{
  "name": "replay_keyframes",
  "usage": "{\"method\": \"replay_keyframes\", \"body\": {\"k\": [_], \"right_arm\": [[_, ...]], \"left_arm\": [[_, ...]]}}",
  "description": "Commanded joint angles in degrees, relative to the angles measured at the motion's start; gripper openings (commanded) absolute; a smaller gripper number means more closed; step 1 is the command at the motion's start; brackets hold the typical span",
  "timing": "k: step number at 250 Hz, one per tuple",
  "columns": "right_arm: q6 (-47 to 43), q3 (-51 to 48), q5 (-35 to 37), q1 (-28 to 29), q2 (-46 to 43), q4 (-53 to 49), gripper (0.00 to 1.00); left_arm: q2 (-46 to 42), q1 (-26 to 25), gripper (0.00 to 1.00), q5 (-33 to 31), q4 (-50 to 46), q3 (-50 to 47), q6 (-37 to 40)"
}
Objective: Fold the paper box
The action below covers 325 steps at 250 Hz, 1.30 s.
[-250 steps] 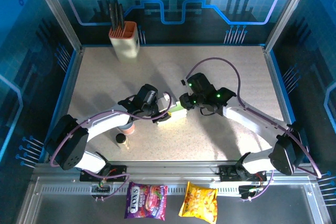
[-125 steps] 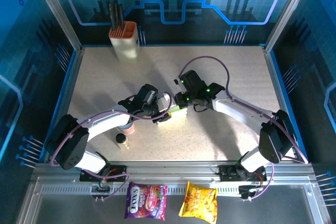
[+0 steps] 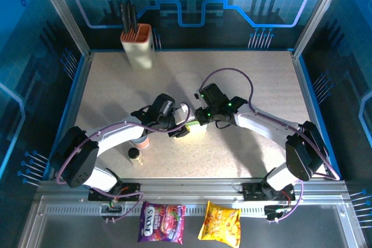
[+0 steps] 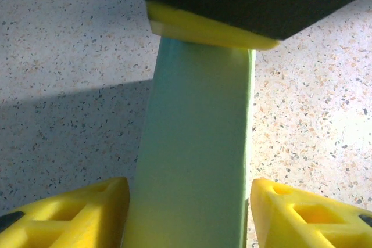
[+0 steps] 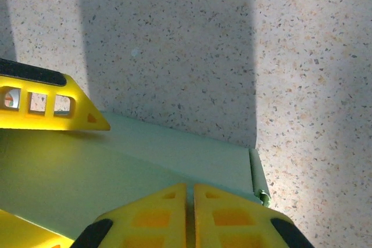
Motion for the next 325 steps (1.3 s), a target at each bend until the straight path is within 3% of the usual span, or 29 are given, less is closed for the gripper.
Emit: {"method": "replay_keyframes", "body": {"k": [1, 67, 108, 146, 207, 259, 325], "right_arm": [[0.9, -1.9, -0.5, -0.2, 0.7, -1.9, 0.12], [1.0, -2.0, -0.1, -0.2, 1.2, -1.6, 0.12], [1.0, -1.7, -0.1, -0.2, 1.1, -1.7, 0.13], [1.0, -1.5, -0.1, -0.2, 1.2, -1.8, 0.13], [0.8, -0.6, -0.1, -0.1, 1.2, -1.9, 0.14], [0.7, -0.5, -0.1, -0.1, 1.1, -2.0, 0.14], [1.0, -0.1, 0.1, -0.1, 0.7, -2.2, 0.17]], "left_arm": [[-2.6, -0.2, 0.61, 1.3, -1.1, -0.2, -2.0], [-9.4, -0.2, 0.67, -0.3, -2.0, 1.4, -11.6], [-13.4, -0.2, 0.67, -4.9, -5.7, 3.6, -25.7], [-14.5, -0.2, 0.66, -9.4, -15.2, 7.3, -40.8], [-12.4, 0.3, 0.53, -0.7, -21.0, 9.4, -59.3], [-8.8, 0.4, 0.38, 2.8, -20.1, 9.1, -64.2], [-4.3, 0.5, 0.33, 1.8, -22.2, 9.6, -64.3]]}}
